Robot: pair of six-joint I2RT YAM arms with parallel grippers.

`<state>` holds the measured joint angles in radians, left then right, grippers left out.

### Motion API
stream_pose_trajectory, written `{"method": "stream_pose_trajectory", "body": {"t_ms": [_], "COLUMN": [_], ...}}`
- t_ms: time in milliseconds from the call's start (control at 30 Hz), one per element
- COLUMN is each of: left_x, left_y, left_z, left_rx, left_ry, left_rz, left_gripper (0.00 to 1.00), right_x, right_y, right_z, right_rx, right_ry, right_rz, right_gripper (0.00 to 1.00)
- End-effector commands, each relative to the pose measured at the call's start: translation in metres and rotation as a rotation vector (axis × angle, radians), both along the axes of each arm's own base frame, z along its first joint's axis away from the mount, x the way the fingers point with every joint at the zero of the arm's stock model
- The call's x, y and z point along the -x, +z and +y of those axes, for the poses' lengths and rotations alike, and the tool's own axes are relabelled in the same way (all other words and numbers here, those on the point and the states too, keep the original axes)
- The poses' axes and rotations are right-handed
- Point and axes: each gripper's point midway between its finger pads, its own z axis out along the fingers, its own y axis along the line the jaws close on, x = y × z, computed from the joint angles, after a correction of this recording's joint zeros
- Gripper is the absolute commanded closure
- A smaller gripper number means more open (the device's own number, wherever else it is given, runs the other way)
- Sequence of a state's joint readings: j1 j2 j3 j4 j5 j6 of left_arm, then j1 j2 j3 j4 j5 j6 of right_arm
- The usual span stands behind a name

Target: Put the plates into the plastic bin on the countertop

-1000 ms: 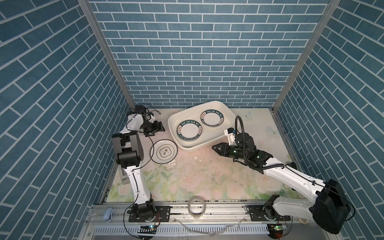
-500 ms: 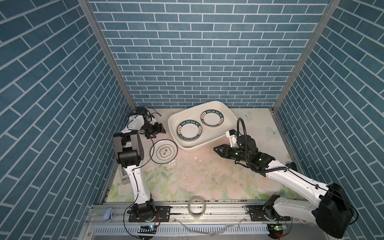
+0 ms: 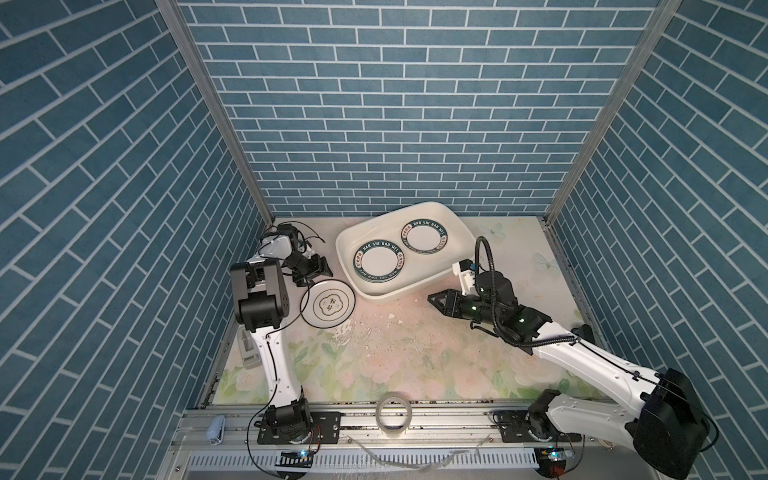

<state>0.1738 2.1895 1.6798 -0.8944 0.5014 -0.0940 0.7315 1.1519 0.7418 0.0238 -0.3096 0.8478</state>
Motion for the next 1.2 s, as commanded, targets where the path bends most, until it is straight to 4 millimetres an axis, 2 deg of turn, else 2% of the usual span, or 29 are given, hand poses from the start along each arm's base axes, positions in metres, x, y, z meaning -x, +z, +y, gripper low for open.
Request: {"method": "stream_pose_trajectory", "body": {"t_ms": [0,367,600,933,1167], "left_x": [0.012,0.044,0.058,0.081,0.093], "left_y": [0.000,0.009,0.016,0.009,0.017], "left_z": [-0.004,-0.014,-0.018,-0.026,-0.036], "left_rx": [0.018,0.048,0.051,0.089,0.115], "left_ry": [-0.008,-0.040,-0.052,-0.082,-0.099], "left_rz": [0.018,0.031,0.017,0.047,0.037], "left_gripper": [0.27,0.31,0.36,0.39,0.39], "right_x": [0.002,0.002,0.003,0.008,0.009], "right_y": [0.005,0.005,0.001,-0.026,-0.038], "right_z": [0.000,0.000,0.002,0.004,0.009], "right_rx": [-0.004,-0.004,-0.011,-0.039,-0.032], "right_ry": [0.006,0.011,0.017,-0.012,-0.021], "right_rz": [-0.031,-0.032,-0.013,0.058,0.087], "right_gripper": [0.66,0.66,0.65,0.63,0.62]}}
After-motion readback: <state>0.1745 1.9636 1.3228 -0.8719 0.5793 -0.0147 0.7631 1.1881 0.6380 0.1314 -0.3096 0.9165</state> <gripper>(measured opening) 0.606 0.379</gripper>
